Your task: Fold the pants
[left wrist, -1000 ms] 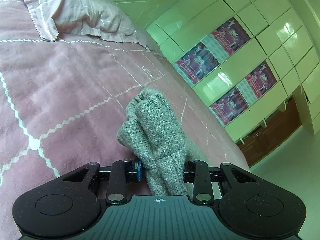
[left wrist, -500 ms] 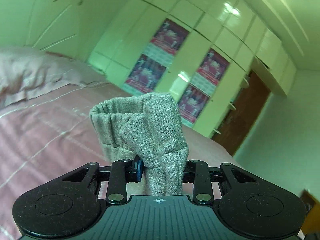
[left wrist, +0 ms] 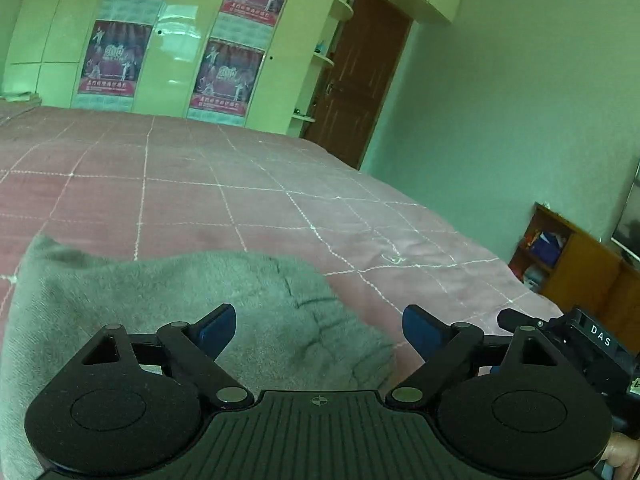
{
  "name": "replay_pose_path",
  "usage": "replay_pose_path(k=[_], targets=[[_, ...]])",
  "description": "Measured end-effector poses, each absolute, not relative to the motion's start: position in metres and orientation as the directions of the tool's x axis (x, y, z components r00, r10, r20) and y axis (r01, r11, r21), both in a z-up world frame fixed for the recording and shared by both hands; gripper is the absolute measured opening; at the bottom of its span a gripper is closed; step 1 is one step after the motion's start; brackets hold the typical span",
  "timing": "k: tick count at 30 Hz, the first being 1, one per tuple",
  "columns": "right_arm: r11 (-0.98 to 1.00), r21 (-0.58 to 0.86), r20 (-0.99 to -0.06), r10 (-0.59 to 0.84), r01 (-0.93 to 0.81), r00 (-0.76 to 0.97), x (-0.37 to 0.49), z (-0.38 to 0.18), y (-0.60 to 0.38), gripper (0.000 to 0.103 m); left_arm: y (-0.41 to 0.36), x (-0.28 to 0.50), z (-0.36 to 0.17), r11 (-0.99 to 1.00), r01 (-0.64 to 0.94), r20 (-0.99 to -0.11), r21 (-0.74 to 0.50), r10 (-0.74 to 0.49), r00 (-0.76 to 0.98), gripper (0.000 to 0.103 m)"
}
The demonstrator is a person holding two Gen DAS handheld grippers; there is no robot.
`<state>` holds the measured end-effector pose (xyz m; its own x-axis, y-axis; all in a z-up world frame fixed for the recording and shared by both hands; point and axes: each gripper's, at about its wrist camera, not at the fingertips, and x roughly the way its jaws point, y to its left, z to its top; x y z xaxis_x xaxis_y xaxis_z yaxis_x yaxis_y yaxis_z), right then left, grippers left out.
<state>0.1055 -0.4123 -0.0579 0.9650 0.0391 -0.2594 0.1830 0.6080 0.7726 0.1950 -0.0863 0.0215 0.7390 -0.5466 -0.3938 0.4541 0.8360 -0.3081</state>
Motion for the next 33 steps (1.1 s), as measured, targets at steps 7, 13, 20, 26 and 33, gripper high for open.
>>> replay_pose_path(k=[7, 13, 20, 26, 33], targets=[[0.607, 0.789, -0.255, 0.178, 0.098, 0.95, 0.125, -0.067, -0.385, 0.084, -0.057, 0.176, 0.024, 0.91, 0.34, -0.515, -0.238, -0.415, 0.75, 0.09], [0.602, 0.797, -0.229, 0.251, 0.033, 0.94, 0.12, -0.058, -0.375, 0.084, -0.044, 0.173, 0.022, 0.932, 0.315, -0.56, -0.182, -0.361, 0.745, 0.09], [0.57, 0.822, -0.231, 0.342, -0.006, 0.911, 0.123, -0.057, -0.367, 0.084, -0.025, 0.16, 0.021, 0.942, 0.31, -0.58, -0.125, -0.323, 0.748, 0.09], [0.556, 0.831, -0.248, 0.403, -0.021, 0.881, 0.127, -0.056, -0.357, 0.083, 0.041, 0.127, 0.003, 0.968, 0.227, -0.608, -0.103, -0.242, 0.756, 0.09], [0.476, 0.879, -0.243, 0.439, 0.005, 0.865, 0.14, -0.065, -0.359, 0.079, 0.081, 0.103, -0.023, 0.972, 0.202, -0.651, -0.122, -0.232, 0.723, 0.09]])
